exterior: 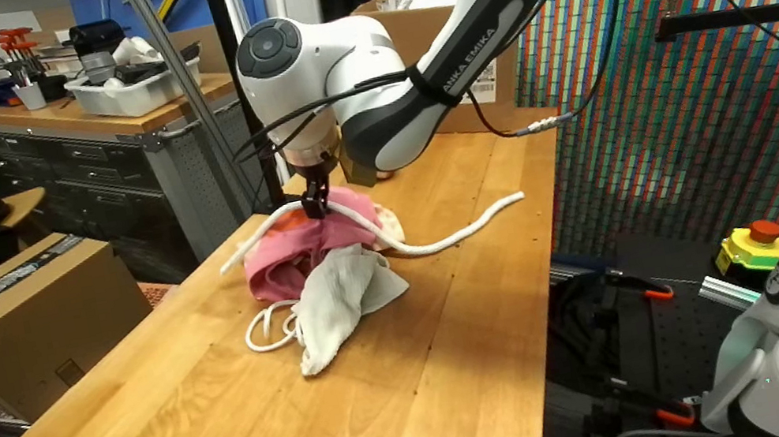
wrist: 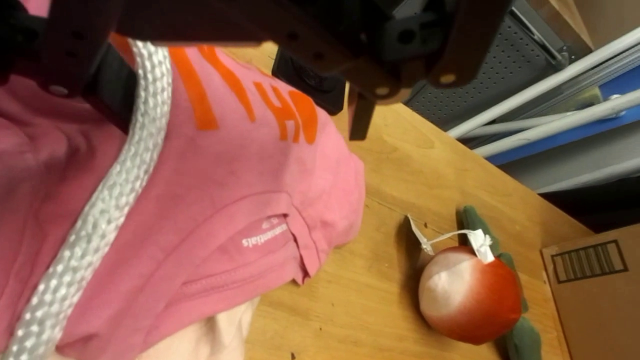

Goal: Put all the items on the table separately

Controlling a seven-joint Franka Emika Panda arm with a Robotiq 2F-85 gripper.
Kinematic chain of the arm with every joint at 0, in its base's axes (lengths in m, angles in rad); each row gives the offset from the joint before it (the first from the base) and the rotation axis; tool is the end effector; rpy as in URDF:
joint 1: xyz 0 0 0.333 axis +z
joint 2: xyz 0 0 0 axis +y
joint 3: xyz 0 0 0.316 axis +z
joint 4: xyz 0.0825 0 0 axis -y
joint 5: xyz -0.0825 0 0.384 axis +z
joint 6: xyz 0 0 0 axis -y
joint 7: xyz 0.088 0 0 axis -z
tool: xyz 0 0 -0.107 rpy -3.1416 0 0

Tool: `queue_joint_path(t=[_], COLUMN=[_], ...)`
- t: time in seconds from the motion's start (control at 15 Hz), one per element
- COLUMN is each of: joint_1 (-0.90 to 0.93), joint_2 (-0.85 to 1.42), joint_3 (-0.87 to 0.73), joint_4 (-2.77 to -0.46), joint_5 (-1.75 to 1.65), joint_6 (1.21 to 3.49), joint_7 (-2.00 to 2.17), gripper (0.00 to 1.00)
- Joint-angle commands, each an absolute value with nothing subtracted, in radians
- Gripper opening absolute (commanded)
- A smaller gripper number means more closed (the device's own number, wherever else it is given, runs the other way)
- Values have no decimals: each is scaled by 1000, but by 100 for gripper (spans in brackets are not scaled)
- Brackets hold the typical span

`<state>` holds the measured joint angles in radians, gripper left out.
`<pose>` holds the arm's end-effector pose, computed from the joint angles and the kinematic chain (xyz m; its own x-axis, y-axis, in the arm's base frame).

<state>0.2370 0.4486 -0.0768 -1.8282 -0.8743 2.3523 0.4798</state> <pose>0.6490 0.0979 0.3005 0.9237 0.3477 0.1609 0.1888 -0.7784 0.5987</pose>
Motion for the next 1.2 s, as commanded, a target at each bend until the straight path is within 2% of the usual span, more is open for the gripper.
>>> queue_joint_path(t=[0.0, 0.4, 0.47, 0.53, 1.13], joint_1=[234, 214, 211, 206, 179], joint_2=[399, 381, 379, 378, 380], joint_3=[-75, -69, -68, -66, -70], joint_4=[-1867, -1887, -1889, -1890, -1893], joint_5=[-941, -998, -999, -996, -988], joint_6=[2345, 2332, 2330, 2330, 2304], joint_7=[527, 558, 559, 559, 552], gripper=[100, 100, 94, 74, 5])
